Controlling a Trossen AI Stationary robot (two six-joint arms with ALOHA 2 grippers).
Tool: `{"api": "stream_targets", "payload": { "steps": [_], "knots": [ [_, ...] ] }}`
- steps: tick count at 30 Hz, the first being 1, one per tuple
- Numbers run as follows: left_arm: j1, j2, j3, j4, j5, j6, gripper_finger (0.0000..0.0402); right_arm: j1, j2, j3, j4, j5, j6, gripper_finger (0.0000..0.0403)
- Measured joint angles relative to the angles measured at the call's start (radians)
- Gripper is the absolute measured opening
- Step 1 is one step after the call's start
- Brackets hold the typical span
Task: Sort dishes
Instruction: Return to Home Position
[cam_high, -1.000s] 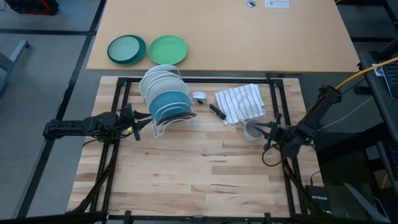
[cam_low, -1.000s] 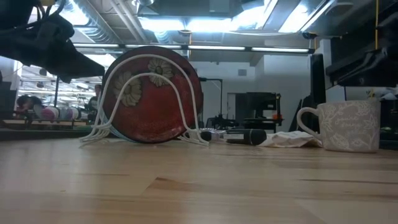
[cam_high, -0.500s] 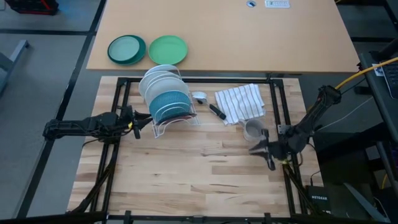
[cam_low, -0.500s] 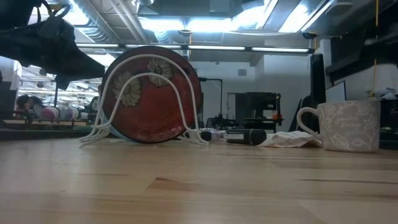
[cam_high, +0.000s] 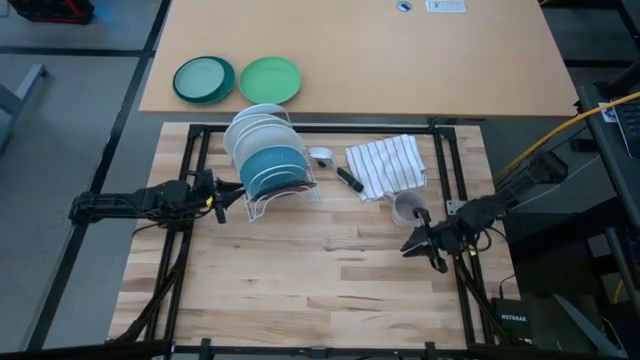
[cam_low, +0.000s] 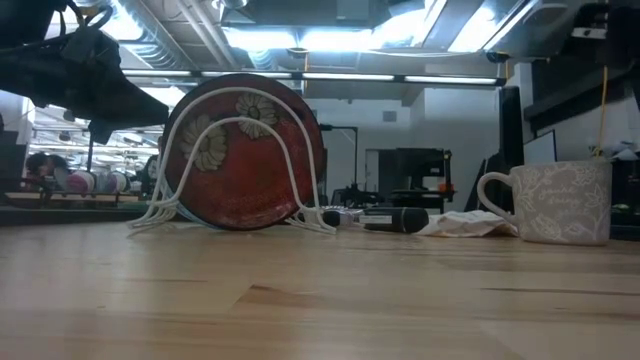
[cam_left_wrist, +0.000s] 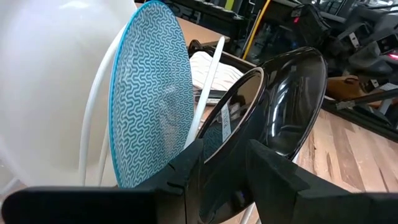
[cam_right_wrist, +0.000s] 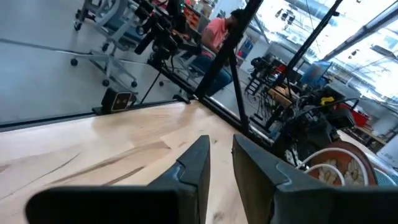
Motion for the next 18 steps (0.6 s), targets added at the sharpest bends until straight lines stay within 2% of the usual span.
{"api": "stream_targets", "payload": {
  "steps": [3, 14, 18],
  "knots": [
    [0.000, 0.000, 0.000, 0.000, 0.000, 0.000, 0.0109, -0.112, 0.000, 0.000, 0.004, -0.121, 0.006, 0.0074],
    [0.000, 0.000, 0.000, 0.000, 0.000, 0.000, 0.0109, -0.505, 0.000, 0.000, 0.001, -0.390, 0.106, 0.0074],
    [0.000, 0.000, 0.000, -0.001, 0.000, 0.000, 0.0109, -0.615, 0.000, 0.004, -0.008, -0.541, 0.135, 0.0074]
  ]
}}
